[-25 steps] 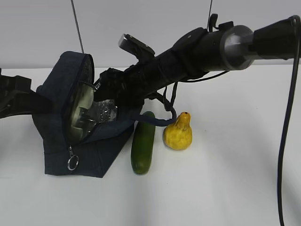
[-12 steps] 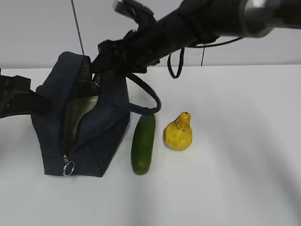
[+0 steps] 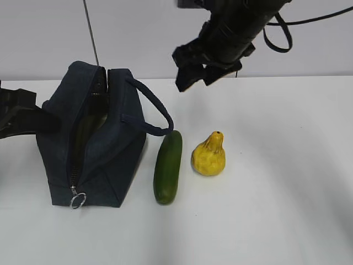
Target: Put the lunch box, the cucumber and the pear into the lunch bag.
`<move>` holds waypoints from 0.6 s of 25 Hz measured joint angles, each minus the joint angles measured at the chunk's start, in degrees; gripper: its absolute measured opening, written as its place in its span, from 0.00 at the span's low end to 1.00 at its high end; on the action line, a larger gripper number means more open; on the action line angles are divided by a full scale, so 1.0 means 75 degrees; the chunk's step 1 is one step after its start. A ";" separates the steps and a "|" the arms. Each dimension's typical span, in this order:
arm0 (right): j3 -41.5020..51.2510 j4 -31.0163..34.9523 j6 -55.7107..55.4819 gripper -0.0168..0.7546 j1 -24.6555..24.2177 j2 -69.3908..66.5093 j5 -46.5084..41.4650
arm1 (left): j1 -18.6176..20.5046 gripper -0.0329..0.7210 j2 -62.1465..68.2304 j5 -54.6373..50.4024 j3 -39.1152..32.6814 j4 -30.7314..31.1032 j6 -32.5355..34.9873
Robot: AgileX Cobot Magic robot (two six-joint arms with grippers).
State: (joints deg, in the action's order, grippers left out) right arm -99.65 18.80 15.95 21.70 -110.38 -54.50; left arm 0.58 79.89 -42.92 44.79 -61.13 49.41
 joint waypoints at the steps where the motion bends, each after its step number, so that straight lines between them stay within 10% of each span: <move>1: 0.0000 -0.0412 -0.0301 0.67 0.0000 0.0000 -0.0279 | 0.0000 0.04 0.0000 0.0000 0.0000 0.0007 0.0000; 15: 0.0000 -0.1425 -0.1714 0.67 0.0000 -0.0704 -0.2038 | 0.0000 0.04 0.0000 0.0011 0.0000 0.0007 0.0000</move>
State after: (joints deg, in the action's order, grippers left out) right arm -99.65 8.12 3.09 21.70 -115.65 -69.78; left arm 0.58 79.89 -42.84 44.79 -61.07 49.41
